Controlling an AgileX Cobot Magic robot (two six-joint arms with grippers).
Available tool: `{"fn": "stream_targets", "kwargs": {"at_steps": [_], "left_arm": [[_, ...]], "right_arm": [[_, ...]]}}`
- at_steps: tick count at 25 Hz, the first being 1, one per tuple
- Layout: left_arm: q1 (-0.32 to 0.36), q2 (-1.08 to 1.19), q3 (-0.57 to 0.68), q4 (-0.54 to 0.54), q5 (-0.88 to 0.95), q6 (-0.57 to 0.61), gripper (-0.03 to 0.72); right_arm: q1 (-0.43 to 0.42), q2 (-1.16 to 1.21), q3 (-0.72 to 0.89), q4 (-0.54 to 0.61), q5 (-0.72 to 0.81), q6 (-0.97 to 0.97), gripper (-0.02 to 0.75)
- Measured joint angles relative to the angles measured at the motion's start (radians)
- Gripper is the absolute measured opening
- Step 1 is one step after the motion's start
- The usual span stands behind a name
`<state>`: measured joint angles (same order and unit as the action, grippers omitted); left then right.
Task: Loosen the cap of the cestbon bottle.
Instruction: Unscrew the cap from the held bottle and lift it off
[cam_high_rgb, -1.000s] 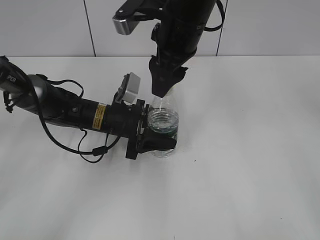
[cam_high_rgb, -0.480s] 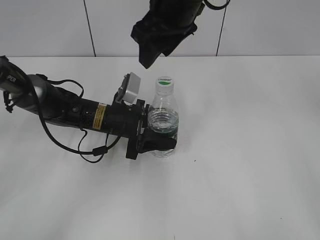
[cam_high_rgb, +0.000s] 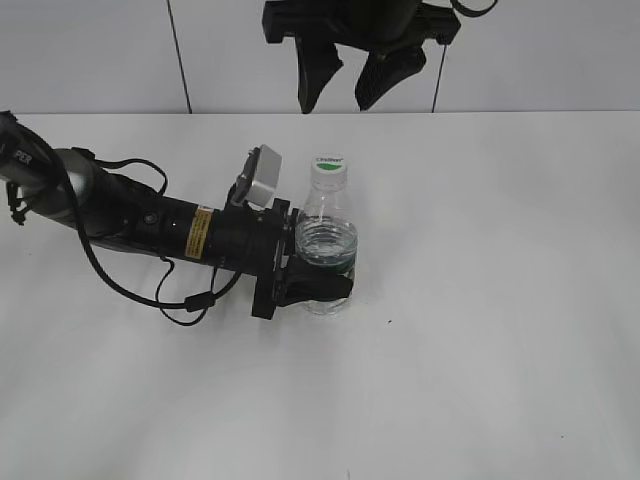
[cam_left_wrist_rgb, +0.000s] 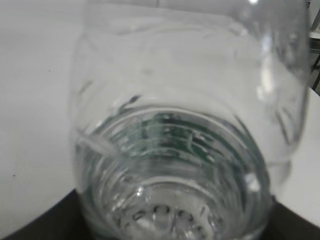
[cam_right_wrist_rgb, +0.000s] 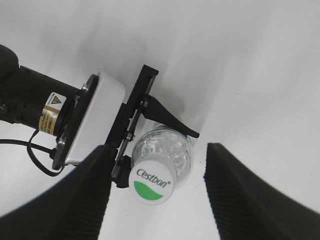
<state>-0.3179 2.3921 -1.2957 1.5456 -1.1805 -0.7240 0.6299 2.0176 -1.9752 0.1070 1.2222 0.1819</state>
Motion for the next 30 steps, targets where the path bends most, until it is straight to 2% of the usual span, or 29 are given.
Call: {"fn": "stream_targets", "kwargs": {"at_steps": [8,13,19,30], "left_arm": [[0.000,0.000,0.000,0.001,0.000,0.000,0.410],[0.000,0.000,0.000,0.001,0.000,0.000,0.410],[0.000,0.000,0.000,0.001,0.001,0.000,0.410],[0.000,0.000,0.000,0.001,0.001,0.000,0.410]], "right_arm": [[0.000,-0.004,0.060,-0.002,0.000,0.074,0.454],[0.000,-0.004,0.063,0.003,0.000,0.084,0.454],[0.000,0.025,0.063,0.065,0.000,0.088,0.454],[0.000,0.046,0.085,0.063,0.000,0.088,0.454]]}}
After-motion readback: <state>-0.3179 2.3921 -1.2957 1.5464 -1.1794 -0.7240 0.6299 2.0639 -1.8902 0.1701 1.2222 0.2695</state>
